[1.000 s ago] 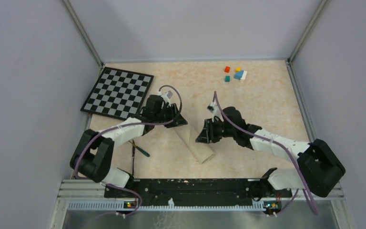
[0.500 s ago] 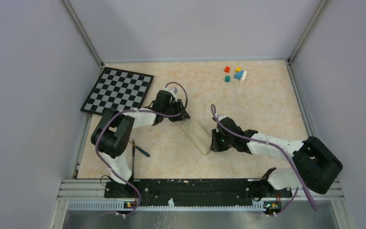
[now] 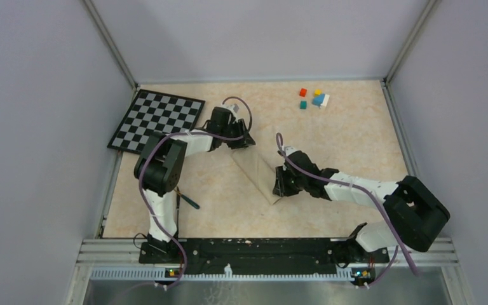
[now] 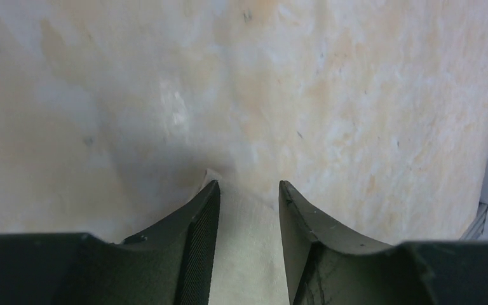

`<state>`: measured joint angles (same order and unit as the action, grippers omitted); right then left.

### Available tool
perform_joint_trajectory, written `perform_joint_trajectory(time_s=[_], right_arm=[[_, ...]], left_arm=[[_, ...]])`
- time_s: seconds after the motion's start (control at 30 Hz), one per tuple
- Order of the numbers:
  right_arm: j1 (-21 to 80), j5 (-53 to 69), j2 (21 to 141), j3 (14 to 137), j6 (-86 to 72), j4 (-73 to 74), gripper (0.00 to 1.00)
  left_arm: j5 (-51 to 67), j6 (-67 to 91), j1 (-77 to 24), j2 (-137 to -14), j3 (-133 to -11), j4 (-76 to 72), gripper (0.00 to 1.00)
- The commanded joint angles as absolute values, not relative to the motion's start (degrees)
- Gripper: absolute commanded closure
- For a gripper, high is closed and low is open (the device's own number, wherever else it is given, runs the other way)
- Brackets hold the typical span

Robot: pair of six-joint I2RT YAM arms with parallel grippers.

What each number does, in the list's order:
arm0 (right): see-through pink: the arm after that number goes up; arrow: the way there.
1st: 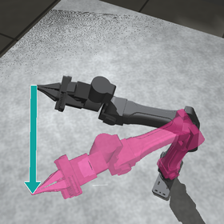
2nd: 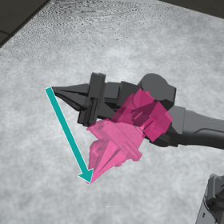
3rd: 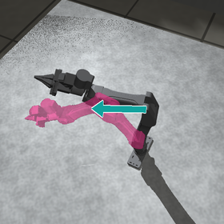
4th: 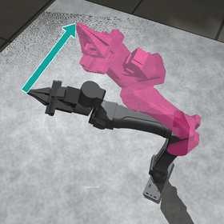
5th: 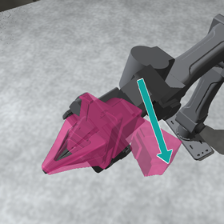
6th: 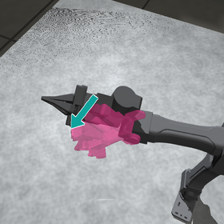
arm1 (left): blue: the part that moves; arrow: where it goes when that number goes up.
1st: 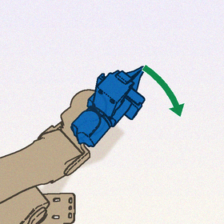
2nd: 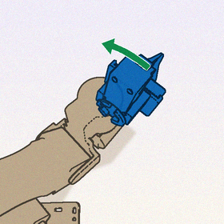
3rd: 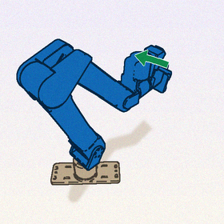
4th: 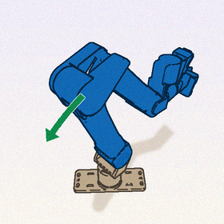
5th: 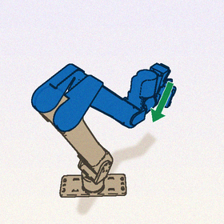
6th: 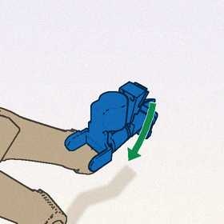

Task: Fold the napkin into a case and place the utensils inside
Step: Smooth out the smaller rectangle-folded napkin at the center of the board.

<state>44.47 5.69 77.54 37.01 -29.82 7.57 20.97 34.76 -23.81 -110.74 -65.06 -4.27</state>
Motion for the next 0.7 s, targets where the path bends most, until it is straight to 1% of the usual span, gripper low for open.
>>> perform_joint_trajectory(time_s=[0.0, 0.13, 0.27, 0.37, 0.4, 0.5, 0.6, 0.67], right_arm=[[45.0, 2.7, 81.5, 33.0, -30.4, 1.8, 0.73], [47.3, 5.3, 83.5, 31.3, -33.4, -2.1, 0.73], [48.0, 8.0, 78.5, 33.8, -35.8, -0.8, 0.72], [46.9, 6.7, 73.9, 36.9, -33.7, 4.7, 0.64], [46.1, 7.5, 73.3, 37.7, -32.7, 5.7, 0.61], [44.6, 10.0, 75.5, 39.7, -30.0, 6.4, 0.56], [44.6, 12.9, 79.1, 41.1, -29.0, 5.6, 0.55], [44.6, 11.9, 80.3, 40.1, -29.9, 4.4, 0.55]], left_arm=[[20.4, 32.0, -23.2, -117.3, -70.8, -2.6, 0.54], [20.4, 29.1, -23.2, -119.4, -74.6, 0.3, 0.54], [20.1, 26.7, -23.7, -115.1, -77.6, 5.0, 0.51], [20.8, 26.4, -23.8, -109.3, -78.2, 8.2, 0.49], [21.1, 26.7, -23.8, -107.2, -77.8, 8.8, 0.47], [23.0, 27.2, -24.0, -100.1, -74.3, 9.1, 0.45], [25.1, 27.7, -24.1, -93.7, -68.2, 8.9, 0.42], [25.7, 28.1, -24.1, -89.3, -63.2, 7.8, 0.41]])
